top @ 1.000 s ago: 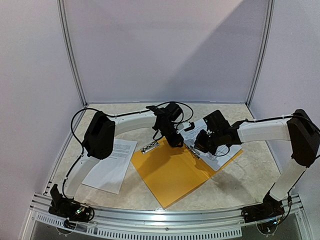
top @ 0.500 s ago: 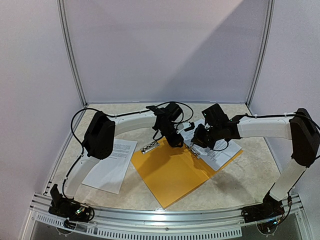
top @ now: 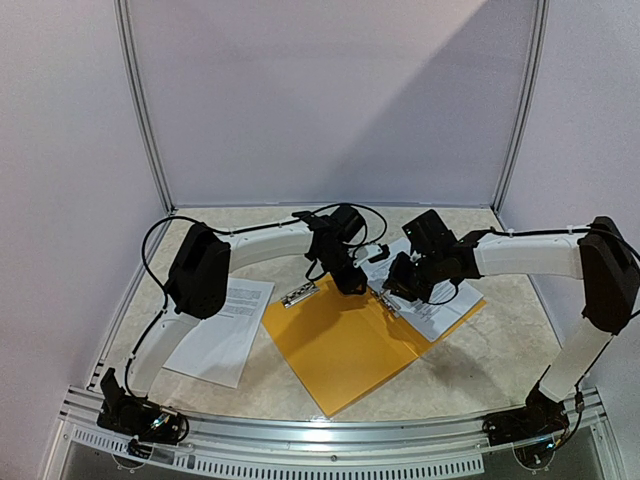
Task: Put the files into the folder
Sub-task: Clamp the file and folder with some files.
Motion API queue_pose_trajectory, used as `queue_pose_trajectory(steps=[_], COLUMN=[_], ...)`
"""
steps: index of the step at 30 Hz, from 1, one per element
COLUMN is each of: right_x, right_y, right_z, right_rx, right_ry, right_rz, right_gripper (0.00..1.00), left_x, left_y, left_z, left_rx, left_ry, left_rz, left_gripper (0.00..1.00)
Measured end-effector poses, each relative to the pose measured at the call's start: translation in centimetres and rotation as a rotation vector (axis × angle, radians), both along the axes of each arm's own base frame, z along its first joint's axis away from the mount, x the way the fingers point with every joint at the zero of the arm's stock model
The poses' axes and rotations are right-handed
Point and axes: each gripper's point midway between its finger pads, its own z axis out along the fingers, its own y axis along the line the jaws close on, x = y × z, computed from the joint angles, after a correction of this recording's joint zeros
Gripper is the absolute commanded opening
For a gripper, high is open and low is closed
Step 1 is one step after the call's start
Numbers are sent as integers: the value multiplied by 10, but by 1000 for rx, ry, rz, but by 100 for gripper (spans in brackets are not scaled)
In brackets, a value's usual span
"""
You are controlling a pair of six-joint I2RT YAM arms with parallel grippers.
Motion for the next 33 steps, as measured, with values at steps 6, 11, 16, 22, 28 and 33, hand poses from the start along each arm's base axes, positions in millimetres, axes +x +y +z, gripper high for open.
queue_pose_trajectory(steps=[6, 11, 16, 22, 28, 33], right_x=[0, 0, 0, 1, 5, 6], right_y=[0, 0, 0, -1, 1, 2], right_z=[-5, -6, -6, -9, -7, -6], right_rx=[-9, -11, -11, -16, -12, -9], right_ry=[10, 9, 7, 12, 7, 3], right_rz=[1, 2, 6, 3, 2, 2], right_gripper=[19, 17, 15, 16, 15, 8], left_x=[0, 0, 0, 0, 0, 0], left_y=[0, 0, 0, 0, 0, 0], left_z=[0, 0, 0, 0, 0, 0], left_rx=[0, 1, 1, 1, 1, 1], left_ry=[0, 0, 0, 0, 0, 0], left_rz=[0, 0, -1, -1, -1, -1], left_gripper=[44, 44, 43, 43, 43, 43])
